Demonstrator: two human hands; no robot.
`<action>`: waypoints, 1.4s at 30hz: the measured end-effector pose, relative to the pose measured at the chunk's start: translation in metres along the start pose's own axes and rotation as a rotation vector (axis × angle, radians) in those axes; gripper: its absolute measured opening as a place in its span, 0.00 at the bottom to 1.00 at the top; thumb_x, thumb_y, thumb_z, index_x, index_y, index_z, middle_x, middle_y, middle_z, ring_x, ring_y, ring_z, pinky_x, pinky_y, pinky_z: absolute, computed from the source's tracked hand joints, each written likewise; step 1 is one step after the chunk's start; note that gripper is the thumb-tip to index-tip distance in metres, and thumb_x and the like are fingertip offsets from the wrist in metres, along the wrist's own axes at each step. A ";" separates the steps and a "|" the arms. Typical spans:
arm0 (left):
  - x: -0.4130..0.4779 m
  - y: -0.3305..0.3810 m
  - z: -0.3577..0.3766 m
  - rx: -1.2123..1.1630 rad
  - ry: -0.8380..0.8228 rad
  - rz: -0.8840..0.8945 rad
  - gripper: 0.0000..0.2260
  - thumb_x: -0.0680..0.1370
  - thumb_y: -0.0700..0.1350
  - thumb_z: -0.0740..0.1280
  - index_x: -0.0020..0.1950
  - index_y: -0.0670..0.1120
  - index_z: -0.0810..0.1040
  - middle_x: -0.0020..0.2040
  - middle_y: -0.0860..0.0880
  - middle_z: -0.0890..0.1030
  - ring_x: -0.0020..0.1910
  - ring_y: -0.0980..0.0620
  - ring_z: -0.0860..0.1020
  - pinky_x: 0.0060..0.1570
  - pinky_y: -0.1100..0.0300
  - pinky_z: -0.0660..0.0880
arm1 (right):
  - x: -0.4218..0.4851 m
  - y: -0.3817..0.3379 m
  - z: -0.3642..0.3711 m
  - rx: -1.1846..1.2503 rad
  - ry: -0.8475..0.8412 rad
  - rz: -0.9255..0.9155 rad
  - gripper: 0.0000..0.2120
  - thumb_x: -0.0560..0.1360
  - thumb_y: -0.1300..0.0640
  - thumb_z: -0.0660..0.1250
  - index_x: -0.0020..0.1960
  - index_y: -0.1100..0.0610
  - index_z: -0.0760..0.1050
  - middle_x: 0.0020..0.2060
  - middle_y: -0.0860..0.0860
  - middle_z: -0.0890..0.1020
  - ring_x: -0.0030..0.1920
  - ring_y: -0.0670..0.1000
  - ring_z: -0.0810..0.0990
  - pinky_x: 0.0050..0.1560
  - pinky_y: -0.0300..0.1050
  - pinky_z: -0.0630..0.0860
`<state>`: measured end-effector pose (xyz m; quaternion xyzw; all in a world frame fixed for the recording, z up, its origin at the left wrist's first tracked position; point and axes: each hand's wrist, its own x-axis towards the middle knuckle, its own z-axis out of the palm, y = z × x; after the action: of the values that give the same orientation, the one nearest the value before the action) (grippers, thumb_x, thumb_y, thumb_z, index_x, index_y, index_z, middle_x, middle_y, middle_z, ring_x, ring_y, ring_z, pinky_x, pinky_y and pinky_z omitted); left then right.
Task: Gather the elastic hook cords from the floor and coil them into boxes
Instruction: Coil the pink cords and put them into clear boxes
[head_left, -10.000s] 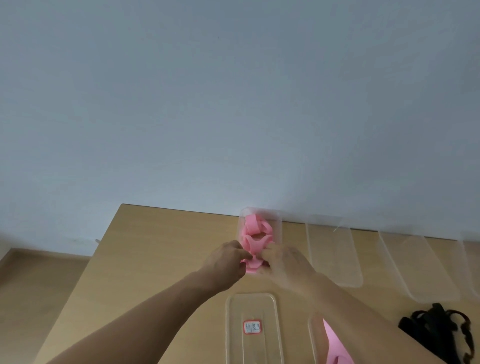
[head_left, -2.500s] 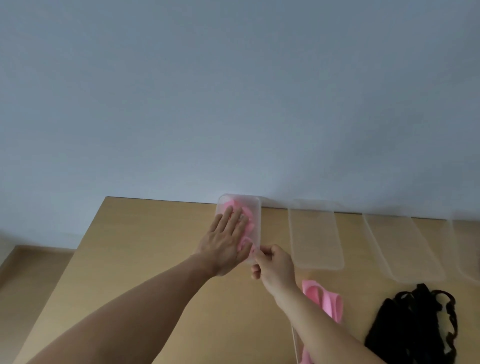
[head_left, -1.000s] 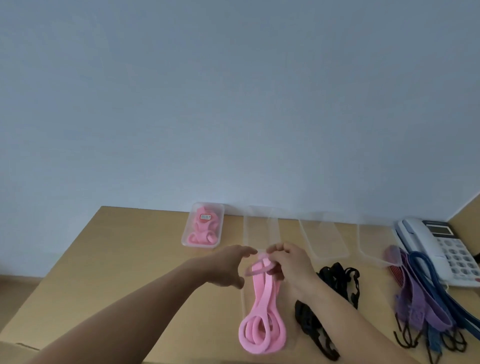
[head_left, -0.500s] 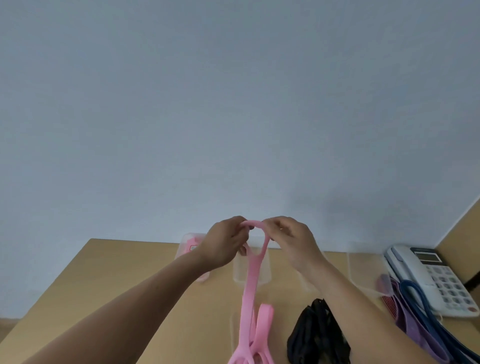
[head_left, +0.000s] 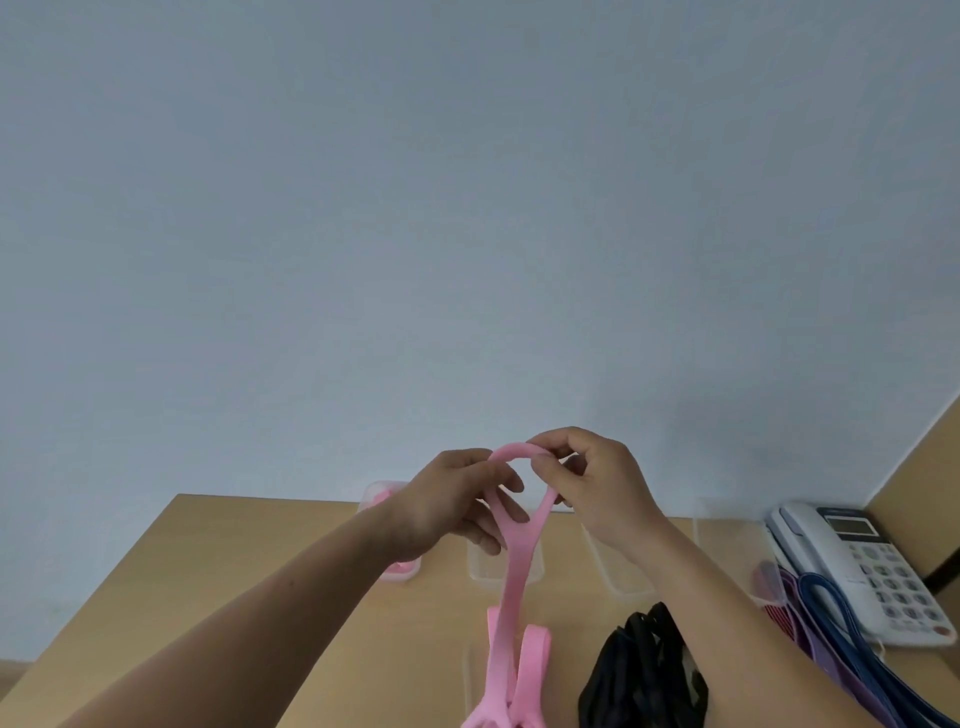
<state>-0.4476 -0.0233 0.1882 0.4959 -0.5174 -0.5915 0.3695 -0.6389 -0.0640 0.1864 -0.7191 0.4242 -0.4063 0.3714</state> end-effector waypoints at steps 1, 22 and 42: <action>-0.001 0.001 0.000 -0.014 -0.006 -0.009 0.17 0.76 0.52 0.65 0.54 0.39 0.79 0.46 0.37 0.85 0.39 0.40 0.83 0.40 0.52 0.81 | -0.001 0.000 0.001 -0.025 -0.001 -0.019 0.09 0.76 0.59 0.70 0.46 0.45 0.83 0.42 0.39 0.83 0.33 0.41 0.76 0.35 0.33 0.73; -0.008 0.006 -0.002 0.038 0.050 0.121 0.06 0.77 0.39 0.72 0.52 0.38 0.81 0.47 0.39 0.84 0.43 0.43 0.82 0.45 0.53 0.82 | -0.012 0.002 -0.006 0.198 -0.185 0.172 0.06 0.76 0.56 0.71 0.42 0.56 0.84 0.35 0.52 0.85 0.31 0.48 0.79 0.32 0.40 0.74; -0.007 0.012 0.005 -0.277 -0.007 -0.061 0.08 0.76 0.36 0.69 0.55 0.37 0.81 0.45 0.40 0.82 0.45 0.42 0.83 0.44 0.53 0.80 | -0.017 0.011 -0.001 -0.325 0.080 -0.522 0.05 0.73 0.64 0.74 0.45 0.56 0.83 0.40 0.45 0.80 0.37 0.43 0.78 0.38 0.33 0.73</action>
<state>-0.4514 -0.0182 0.2014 0.4536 -0.4167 -0.6699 0.4144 -0.6482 -0.0522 0.1722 -0.8372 0.2989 -0.4426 0.1176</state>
